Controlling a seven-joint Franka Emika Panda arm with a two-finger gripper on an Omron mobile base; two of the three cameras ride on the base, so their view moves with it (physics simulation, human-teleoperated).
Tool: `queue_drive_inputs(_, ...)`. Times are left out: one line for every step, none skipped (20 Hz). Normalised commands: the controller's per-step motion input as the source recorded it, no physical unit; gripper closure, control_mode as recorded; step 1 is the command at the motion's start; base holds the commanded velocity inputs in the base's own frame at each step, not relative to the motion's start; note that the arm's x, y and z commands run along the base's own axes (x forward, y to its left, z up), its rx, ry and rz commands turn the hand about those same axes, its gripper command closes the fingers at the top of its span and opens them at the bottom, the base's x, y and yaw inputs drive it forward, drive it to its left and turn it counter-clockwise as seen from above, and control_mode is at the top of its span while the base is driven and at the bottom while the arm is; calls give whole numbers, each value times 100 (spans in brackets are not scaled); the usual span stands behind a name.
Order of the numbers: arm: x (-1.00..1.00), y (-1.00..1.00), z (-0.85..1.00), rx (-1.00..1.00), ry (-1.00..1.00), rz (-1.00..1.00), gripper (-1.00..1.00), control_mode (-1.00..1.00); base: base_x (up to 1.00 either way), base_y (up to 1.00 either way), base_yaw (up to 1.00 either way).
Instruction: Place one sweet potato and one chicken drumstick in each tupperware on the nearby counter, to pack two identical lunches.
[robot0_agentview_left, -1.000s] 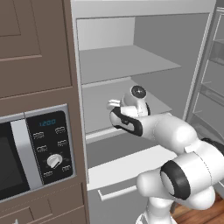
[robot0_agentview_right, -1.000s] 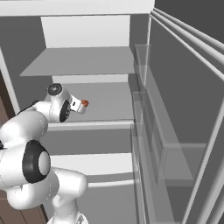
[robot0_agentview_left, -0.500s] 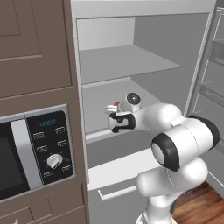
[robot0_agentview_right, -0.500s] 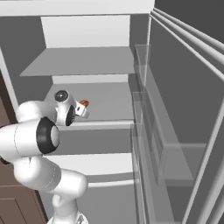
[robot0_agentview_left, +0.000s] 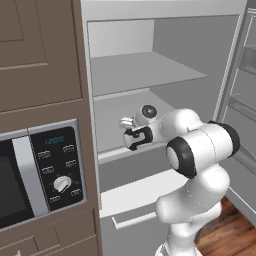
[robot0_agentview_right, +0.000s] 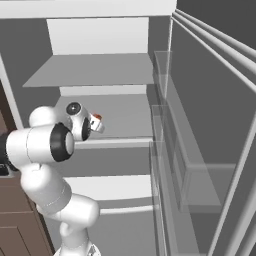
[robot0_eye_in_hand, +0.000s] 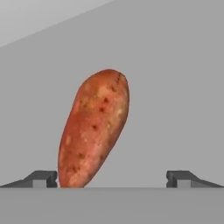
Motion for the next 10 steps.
queue_drive_inputs(20,0,-6,0,6,-5,-100,-100,0,0,0)
queue_drive_inputs(14,0,-1,0,7,-5,-100,-100,0,0,0)
queue_drive_inputs(8,0,0,0,9,-6,-100,-100,0,0,0)
queue_drive_inputs(1,0,0,0,9,-5,-100,-100,0,0,0)
queue_drive_inputs(1,0,0,0,9,-5,-100,-100,0,0,0)
queue_drive_inputs(5,0,0,0,8,-5,-100,-100,0,0,0)
queue_drive_inputs(14,0,-5,0,7,-5,-100,-100,0,0,0)
queue_drive_inputs(24,0,-11,0,6,-5,-100,-100,0,0,0)
queue_drive_inputs(36,0,-13,0,4,-5,-100,-100,0,0,0)
queue_drive_inputs(39,0,-14,0,4,-5,-100,-100,0,0,0)
